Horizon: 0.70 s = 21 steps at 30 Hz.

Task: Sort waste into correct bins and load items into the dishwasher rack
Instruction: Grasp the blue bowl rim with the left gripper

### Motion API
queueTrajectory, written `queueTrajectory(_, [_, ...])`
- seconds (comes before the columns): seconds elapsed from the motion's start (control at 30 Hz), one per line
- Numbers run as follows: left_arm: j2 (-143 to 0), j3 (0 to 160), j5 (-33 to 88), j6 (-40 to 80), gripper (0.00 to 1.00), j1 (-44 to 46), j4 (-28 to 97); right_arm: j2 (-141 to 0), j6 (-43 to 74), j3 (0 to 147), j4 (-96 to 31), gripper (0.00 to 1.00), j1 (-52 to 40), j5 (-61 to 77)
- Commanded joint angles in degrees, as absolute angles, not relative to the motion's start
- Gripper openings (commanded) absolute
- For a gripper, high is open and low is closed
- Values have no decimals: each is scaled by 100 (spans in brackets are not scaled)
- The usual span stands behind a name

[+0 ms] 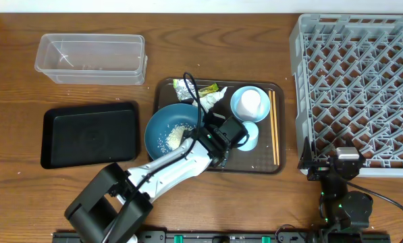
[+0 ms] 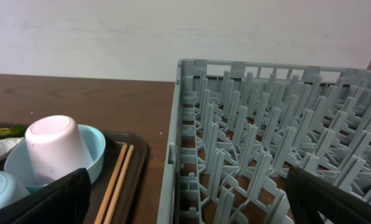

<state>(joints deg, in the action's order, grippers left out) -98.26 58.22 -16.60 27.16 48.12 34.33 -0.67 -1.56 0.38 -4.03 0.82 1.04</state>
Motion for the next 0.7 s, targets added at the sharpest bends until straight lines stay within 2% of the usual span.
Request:
queueTrajectory(0.0, [-9902, 5909, -1660, 2683, 90, 4836, 3413, -27, -222, 32, -429, 99, 34, 64])
queueTrajectory(0.1, [-9909, 5909, -1660, 2683, 86, 4836, 3413, -27, -224, 32, -429, 99, 34, 64])
queueTrajectory(0.47, [-10110, 5905, -1669, 2685, 86, 4836, 3409, -27, -222, 32, -429, 99, 34, 64])
queueTrajectory(0.6, [-10110, 5905, -1750, 2683, 77, 4836, 3413, -27, -222, 32, -429, 99, 34, 64])
queueTrajectory(0.67, [-10110, 5905, -1750, 2685, 66, 4836, 3411, -27, -222, 32, -429, 99, 34, 64])
